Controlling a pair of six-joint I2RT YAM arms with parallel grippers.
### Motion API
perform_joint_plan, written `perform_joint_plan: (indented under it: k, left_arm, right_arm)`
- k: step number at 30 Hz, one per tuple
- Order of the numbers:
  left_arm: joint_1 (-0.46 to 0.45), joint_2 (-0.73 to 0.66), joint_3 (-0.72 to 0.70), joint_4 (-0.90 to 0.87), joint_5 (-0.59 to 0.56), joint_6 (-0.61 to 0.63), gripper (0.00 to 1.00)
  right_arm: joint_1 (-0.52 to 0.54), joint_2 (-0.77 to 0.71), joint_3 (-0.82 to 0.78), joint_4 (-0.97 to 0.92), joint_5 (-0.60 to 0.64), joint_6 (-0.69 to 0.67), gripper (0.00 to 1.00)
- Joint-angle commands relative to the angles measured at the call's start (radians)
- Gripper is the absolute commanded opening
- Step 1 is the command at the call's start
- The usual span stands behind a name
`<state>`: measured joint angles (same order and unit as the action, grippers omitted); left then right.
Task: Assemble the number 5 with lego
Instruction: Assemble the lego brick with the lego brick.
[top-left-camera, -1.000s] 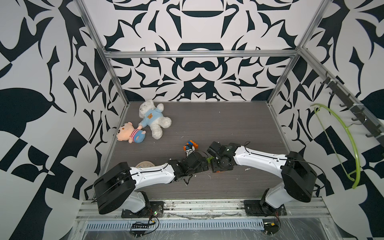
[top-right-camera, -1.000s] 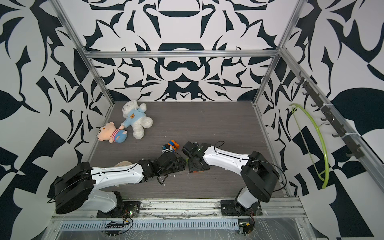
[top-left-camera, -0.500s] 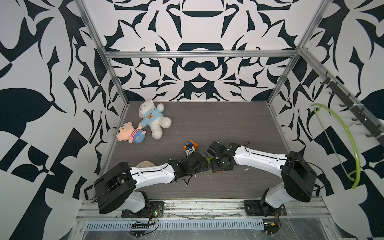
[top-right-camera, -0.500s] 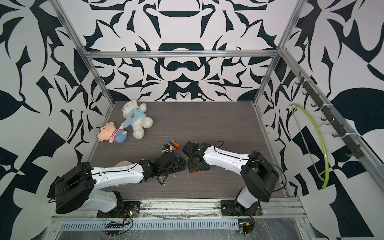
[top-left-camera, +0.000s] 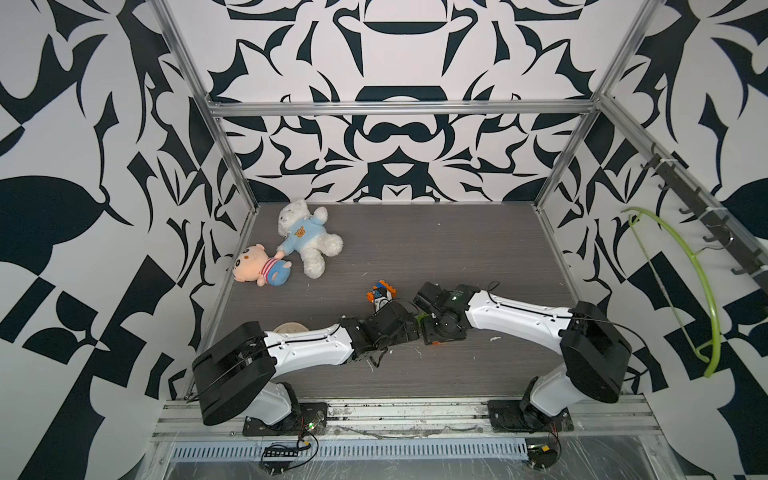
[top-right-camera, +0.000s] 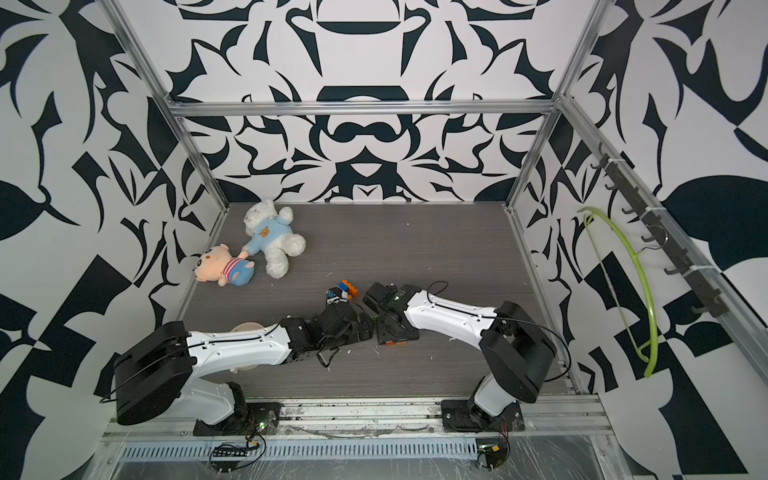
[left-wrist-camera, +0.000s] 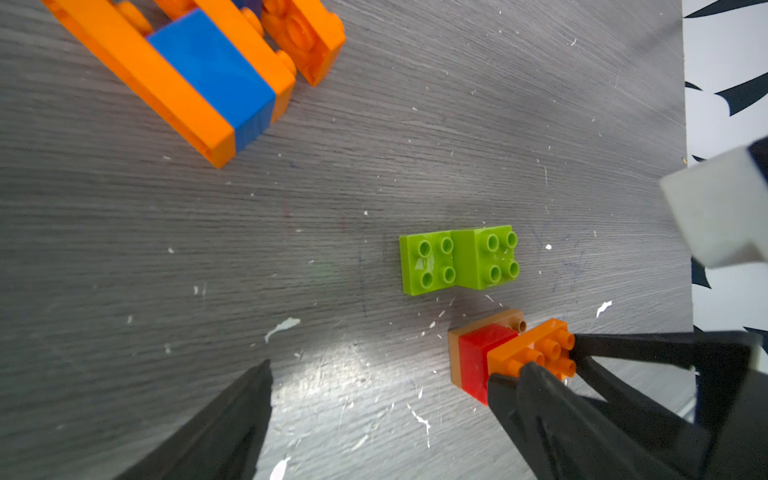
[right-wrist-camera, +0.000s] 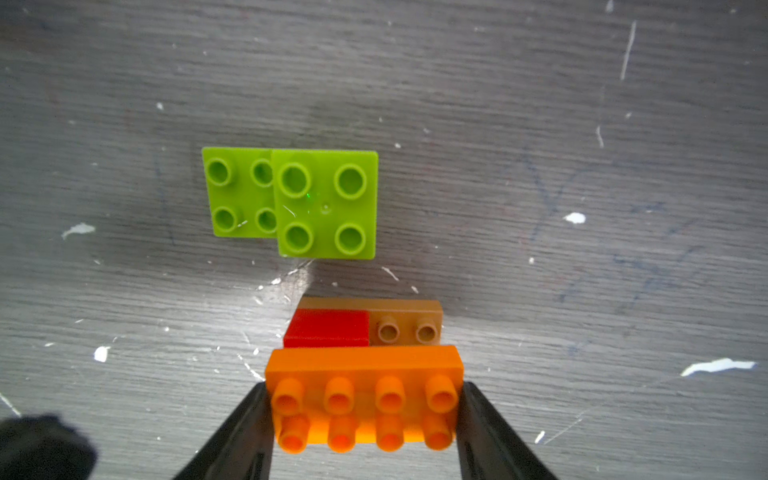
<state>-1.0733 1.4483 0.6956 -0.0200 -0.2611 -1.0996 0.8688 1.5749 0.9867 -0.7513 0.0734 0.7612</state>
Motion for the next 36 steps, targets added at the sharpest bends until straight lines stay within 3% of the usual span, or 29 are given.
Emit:
perform_joint_plan:
  k: [1, 10, 16, 36]
  left_arm:
    - [0.003, 0.006, 0.018, -0.011, 0.002, 0.009, 0.99]
    - [0.003, 0.004, 0.018, -0.020, -0.004, 0.006, 0.99]
    - [0.003, 0.008, 0.025, -0.020, -0.002, 0.007, 0.99]
    - [0.003, -0.025, 0.009, -0.064, -0.062, -0.028, 0.99]
  right_arm:
    - [0.001, 0.041, -0.021, -0.097, 0.075, 0.014, 0.60]
    - [0.006, -0.007, -0.094, 0.029, 0.008, 0.004, 0.60]
    - [0.000, 0.089, -0.063, -0.007, -0.007, -0.012, 0.60]
    - [0.001, 0.136, -0.022, -0.060, 0.022, -0.022, 0.60]
